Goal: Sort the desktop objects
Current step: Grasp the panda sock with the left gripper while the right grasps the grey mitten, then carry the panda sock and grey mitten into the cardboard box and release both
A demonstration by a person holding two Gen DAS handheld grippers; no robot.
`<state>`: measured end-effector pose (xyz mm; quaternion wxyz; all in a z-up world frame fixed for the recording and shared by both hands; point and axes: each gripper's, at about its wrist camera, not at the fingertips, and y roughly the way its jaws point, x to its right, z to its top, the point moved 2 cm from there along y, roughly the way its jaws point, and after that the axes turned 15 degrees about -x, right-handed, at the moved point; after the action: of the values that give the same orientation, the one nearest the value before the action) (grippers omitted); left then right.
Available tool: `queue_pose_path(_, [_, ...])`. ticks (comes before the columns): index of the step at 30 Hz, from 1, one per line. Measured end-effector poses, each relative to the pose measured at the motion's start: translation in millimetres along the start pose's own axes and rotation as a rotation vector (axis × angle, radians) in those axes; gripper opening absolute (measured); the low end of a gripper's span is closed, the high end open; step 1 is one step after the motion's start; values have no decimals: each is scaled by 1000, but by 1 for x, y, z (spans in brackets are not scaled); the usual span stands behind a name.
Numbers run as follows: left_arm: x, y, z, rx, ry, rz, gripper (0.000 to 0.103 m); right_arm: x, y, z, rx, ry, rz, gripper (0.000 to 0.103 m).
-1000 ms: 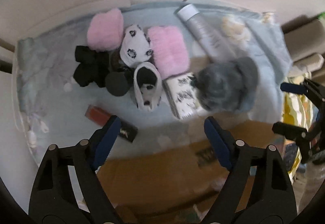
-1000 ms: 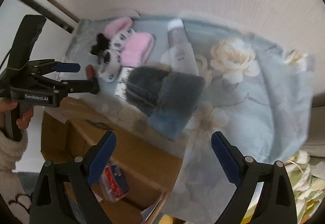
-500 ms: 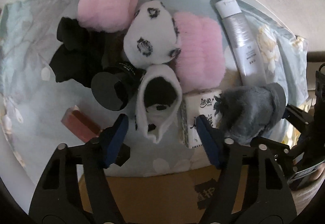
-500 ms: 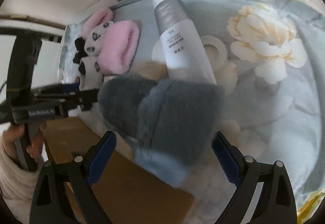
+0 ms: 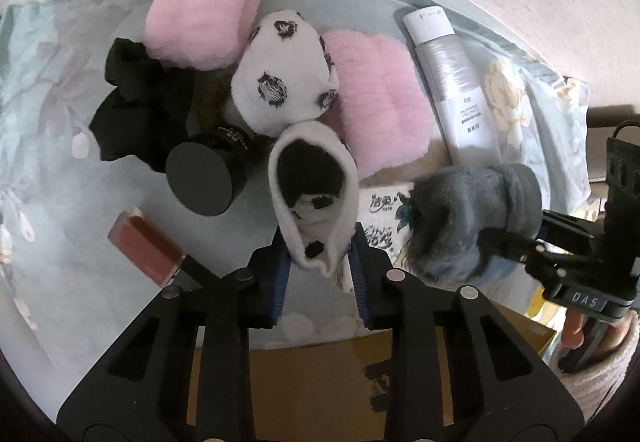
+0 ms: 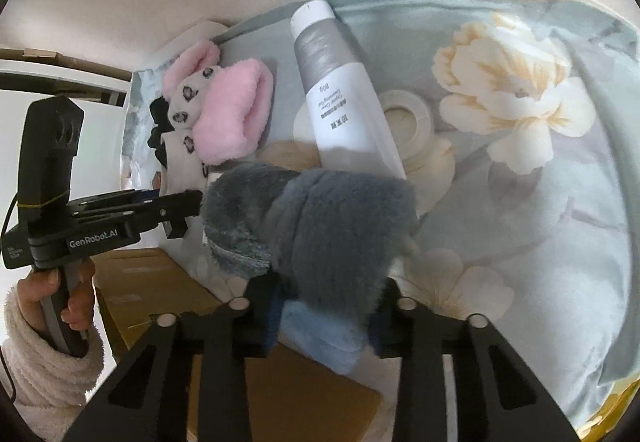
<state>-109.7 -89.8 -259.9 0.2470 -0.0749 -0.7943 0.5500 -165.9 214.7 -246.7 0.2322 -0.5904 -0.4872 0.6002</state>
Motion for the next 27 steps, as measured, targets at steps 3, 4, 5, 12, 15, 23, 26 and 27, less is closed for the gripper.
queue_pose_path(3, [3,-5,-13,20,8,7,25,-4,-8,-7,27,-10,-33,25])
queue_pose_path(4, [5,-7,-17,27,11,9,25,-6,-13,-10,40,-16,-50,24])
queue_pose_path(5, [6,-8,-21,32,13,11,25,-7,-16,-12,50,-19,-64,24])
queue_pose_path(12, [19,-26,-52,83,37,35,25,-20,-44,-28,119,-31,-107,23])
queue_pose_path(15, [28,-39,-70,118,61,59,25,-29,-59,-37,148,-43,-132,23])
queue_pose_path(23, [52,-101,-68,226,150,116,25,-62,-102,-66,234,-91,-191,23])
queue_pose_path(26, [43,-122,-69,233,177,97,25,-79,-114,-80,264,-116,-214,23])
queue_pose_path(27, [45,-122,-71,233,184,87,25,-84,-117,-84,271,-123,-218,23])
